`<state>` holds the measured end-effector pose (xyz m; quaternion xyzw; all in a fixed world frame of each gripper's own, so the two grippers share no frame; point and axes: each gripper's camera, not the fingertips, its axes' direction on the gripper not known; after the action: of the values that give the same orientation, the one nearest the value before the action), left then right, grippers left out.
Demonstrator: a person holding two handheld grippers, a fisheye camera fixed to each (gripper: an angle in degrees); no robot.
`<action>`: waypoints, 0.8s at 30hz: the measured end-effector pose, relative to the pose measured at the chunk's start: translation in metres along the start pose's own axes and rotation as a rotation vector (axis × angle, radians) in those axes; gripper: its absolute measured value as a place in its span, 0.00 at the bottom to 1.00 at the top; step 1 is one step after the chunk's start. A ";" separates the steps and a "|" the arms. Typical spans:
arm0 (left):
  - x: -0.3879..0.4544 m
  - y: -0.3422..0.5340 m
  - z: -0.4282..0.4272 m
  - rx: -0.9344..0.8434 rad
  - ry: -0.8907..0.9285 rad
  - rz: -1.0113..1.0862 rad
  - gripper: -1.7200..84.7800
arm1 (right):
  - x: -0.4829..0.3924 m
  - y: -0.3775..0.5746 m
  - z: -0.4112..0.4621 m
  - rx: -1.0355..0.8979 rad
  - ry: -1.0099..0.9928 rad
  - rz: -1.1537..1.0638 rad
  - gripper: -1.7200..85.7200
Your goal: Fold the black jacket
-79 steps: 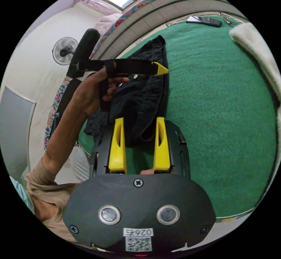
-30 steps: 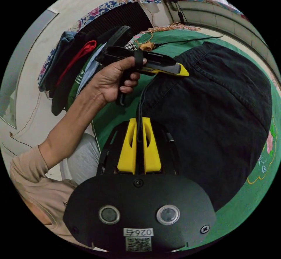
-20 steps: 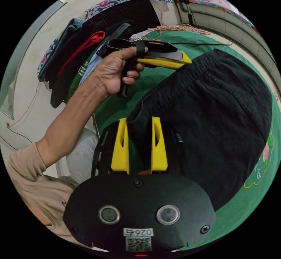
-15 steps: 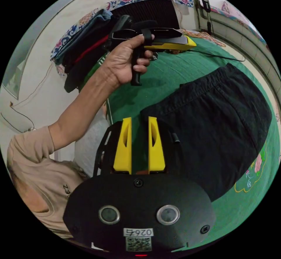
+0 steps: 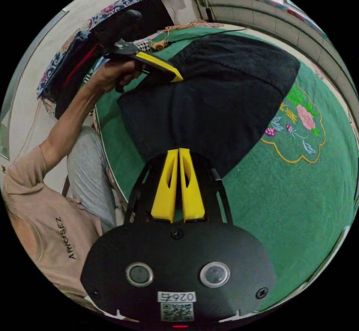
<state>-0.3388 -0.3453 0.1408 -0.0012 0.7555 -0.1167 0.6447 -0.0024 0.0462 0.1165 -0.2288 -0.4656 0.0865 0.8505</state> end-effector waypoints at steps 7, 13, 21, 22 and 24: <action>-0.007 0.006 -0.039 0.099 0.051 -0.088 0.01 | -0.001 -0.008 -0.031 0.023 0.067 -0.091 0.01; -0.044 0.027 -0.085 0.359 0.151 -0.242 0.02 | 0.018 -0.023 -0.066 0.003 0.015 -0.102 0.01; -0.101 0.034 -0.092 0.387 0.231 -0.395 0.16 | 0.071 -0.033 -0.171 0.209 -0.109 0.066 0.01; -0.106 0.030 -0.088 0.353 0.215 -0.412 0.17 | 0.090 -0.031 -0.189 0.260 -0.145 0.136 0.01; -0.112 0.025 -0.085 0.306 0.187 -0.435 0.18 | 0.119 -0.030 -0.213 0.317 -0.206 0.228 0.02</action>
<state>-0.3988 -0.2893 0.2576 -0.0551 0.7673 -0.3648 0.5245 0.2381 -0.0033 0.1219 -0.1333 -0.5014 0.2773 0.8086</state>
